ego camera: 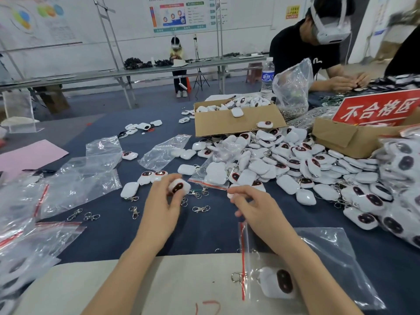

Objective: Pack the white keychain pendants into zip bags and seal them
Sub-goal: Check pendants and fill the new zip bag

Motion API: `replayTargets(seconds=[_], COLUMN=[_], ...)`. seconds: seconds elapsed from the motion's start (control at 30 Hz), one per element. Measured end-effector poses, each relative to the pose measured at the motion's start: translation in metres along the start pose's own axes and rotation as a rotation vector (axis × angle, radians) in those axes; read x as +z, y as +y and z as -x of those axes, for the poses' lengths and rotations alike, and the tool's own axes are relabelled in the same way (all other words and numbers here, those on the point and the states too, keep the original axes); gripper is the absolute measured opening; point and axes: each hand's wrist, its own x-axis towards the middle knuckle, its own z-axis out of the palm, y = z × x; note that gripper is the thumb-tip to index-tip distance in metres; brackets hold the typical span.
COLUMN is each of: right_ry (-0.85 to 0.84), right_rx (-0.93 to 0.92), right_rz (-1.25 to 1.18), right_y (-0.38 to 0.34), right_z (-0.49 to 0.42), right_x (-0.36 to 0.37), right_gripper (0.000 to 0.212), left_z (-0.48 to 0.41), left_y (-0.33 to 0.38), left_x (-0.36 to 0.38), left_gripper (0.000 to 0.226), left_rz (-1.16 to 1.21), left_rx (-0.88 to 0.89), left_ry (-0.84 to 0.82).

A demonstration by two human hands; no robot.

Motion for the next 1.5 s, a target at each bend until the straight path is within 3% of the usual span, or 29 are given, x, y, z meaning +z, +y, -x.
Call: replayTargets(seconds=[0.13, 0.3, 0.4, 0.6, 0.77, 0.87, 1.03, 1.17, 1.3, 1.37, 1.5], right_ry=[-0.081, -0.072, -0.08, 0.071, 0.209, 0.244, 0.275, 0.276, 0.279, 0.272, 0.152], right_rx=[-0.099, -0.062, -0.039, 0.059, 0.047, 0.066, 0.125, 0.118, 0.125, 0.121, 0.062], right_rz=[-0.038, -0.015, -0.003, -0.163, -0.091, -0.007, -0.037, -0.033, -0.071, -0.07, -0.061], right_y=[-0.004, -0.002, 0.004, 0.014, 0.012, 0.014, 0.01, 0.011, 0.01, 0.008, 0.005], right_z=[0.001, -0.001, -0.002, -0.008, -0.004, -0.004, -0.005, -0.005, -0.005, -0.004, -0.004], right_x=[0.005, 0.007, 0.007, 0.004, -0.001, -0.005, -0.006, -0.006, -0.007, -0.006, -0.006], right_gripper=[0.021, 0.018, 0.016, 0.017, 0.026, 0.024, 0.024, 0.027, 0.027, 0.023, 0.012], left_z=[0.026, 0.036, 0.033, 0.013, 0.003, 0.011, 0.027, 0.02, 0.008, 0.011, 0.026], left_y=[0.029, 0.039, 0.035, 0.008, -0.012, 0.002, 0.033, 0.043, 0.046, 0.05, 0.055], left_x=[0.02, 0.032, 0.031, 0.009, -0.02, -0.009, 0.043, 0.079, 0.088, 0.086, 0.072], left_gripper=[0.049, 0.028, 0.019, 0.029, 0.045, 0.039, 0.041, 0.055, 0.044, 0.036, 0.029], left_rz=[0.189, 0.43, 0.422, -0.043, -0.135, -0.186, -0.275, -0.448, -0.608, -0.567, 0.026], left_rx=[0.115, -0.108, -0.159, -0.158, -0.275, -0.093, 0.252, 0.271, 0.242, 0.247, 0.03], left_ry=[-0.209, -0.212, -0.218, 0.071, 0.34, 0.238, -0.123, -0.223, -0.228, -0.19, -0.163])
